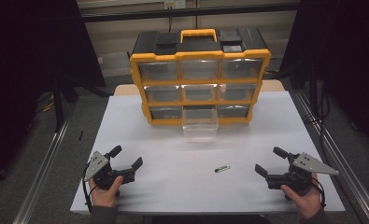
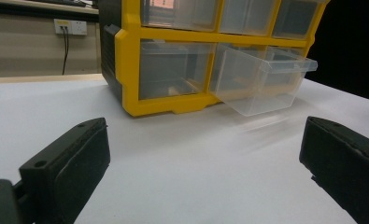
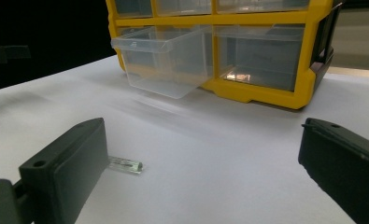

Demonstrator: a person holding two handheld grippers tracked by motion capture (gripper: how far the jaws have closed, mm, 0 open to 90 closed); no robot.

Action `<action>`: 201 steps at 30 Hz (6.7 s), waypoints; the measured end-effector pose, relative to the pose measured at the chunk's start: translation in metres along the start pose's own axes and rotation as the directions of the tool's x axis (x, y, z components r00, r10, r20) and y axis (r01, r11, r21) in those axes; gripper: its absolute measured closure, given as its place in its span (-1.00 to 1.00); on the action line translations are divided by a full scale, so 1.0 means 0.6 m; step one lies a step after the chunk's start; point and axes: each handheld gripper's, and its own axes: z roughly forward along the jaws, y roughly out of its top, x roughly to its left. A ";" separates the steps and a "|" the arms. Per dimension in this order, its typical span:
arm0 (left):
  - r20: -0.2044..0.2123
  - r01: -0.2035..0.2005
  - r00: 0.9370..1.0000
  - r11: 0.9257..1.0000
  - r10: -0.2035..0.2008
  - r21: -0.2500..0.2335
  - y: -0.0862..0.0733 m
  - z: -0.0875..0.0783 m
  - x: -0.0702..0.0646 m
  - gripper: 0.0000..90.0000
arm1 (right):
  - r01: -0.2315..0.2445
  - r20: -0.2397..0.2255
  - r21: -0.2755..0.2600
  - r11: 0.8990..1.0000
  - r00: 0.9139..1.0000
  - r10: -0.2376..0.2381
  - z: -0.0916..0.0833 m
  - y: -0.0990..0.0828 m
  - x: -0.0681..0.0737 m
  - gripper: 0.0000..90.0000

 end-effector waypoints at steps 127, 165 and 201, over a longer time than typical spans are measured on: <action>-0.007 -0.047 0.999 0.998 0.048 0.048 -0.001 0.008 0.003 -0.96 | 0.153 -0.401 0.489 0.859 0.914 0.066 0.183 0.036 0.054 0.80; -0.008 -0.041 0.999 0.998 0.042 0.043 -0.001 0.008 0.004 -0.96 | 0.179 -0.464 0.481 0.858 0.883 0.075 0.190 0.103 0.054 0.80; -0.001 -0.030 1.000 0.999 0.030 0.030 0.000 0.009 0.003 -0.96 | 0.225 -0.510 0.485 0.845 0.858 0.064 0.212 0.146 0.060 0.80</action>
